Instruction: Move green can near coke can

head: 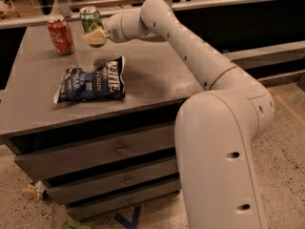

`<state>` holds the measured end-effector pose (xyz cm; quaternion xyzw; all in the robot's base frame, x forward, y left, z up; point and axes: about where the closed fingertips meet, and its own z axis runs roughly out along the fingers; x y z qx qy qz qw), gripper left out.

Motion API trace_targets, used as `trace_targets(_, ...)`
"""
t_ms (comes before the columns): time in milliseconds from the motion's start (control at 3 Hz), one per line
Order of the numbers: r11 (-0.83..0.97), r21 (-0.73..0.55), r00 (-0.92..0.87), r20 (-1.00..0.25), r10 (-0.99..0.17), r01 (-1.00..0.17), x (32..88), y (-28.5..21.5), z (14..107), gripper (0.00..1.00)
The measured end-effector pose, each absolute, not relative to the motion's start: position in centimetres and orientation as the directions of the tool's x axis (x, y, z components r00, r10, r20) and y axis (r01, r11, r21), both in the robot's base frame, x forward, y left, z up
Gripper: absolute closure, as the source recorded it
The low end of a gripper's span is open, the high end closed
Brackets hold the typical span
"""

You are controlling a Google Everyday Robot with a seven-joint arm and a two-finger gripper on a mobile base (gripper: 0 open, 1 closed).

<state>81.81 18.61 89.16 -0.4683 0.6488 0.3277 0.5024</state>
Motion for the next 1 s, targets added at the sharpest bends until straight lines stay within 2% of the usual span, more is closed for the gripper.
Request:
trace_targets(333,0.382,-0.044,-0.058,-0.967,-0.249,-0.923,82.0,19.9,89.6,1.00)
trace_targets(1000,0.351,-0.068,-0.037,-0.959,-0.283,-0.934,81.4,22.1,88.4,1.00)
